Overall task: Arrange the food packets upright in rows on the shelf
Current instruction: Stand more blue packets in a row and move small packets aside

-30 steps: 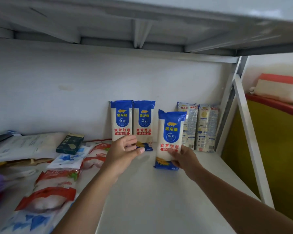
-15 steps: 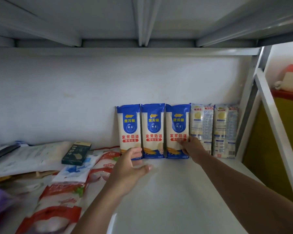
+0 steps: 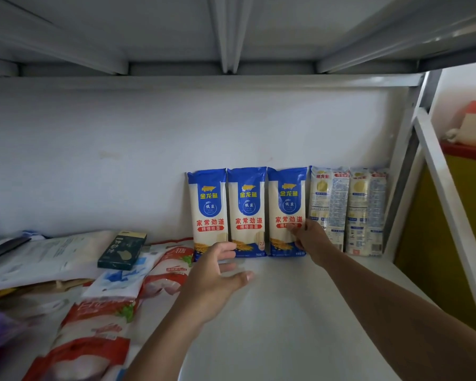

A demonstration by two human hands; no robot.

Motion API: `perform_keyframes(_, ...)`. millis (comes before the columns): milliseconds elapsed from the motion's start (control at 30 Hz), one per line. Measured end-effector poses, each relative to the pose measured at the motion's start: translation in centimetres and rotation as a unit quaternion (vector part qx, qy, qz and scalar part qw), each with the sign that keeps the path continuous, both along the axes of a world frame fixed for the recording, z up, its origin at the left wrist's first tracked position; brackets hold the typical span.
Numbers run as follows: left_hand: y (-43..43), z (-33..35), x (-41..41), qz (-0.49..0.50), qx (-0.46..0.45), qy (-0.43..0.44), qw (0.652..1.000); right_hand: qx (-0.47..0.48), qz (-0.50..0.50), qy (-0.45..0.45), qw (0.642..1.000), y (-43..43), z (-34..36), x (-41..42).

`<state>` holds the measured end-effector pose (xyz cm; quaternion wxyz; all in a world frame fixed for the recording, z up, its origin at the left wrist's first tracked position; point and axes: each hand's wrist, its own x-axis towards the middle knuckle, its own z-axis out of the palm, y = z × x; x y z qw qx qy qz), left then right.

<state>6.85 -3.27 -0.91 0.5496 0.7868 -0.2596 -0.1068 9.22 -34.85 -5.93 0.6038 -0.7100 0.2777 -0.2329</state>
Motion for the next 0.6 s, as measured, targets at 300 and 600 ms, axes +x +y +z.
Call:
perform_keyframes(300,-0.3,0.0,-0.2,-0.009,0.009,0.008,1.000,-0.038,-0.016,0.068,0.997,0.7,0.7,0.6)
perform_keyframes(600,-0.1,0.3,-0.9,-0.011,0.006,0.013,1.000,-0.074,-0.040,0.094,0.992,2.3,-0.5,-0.2)
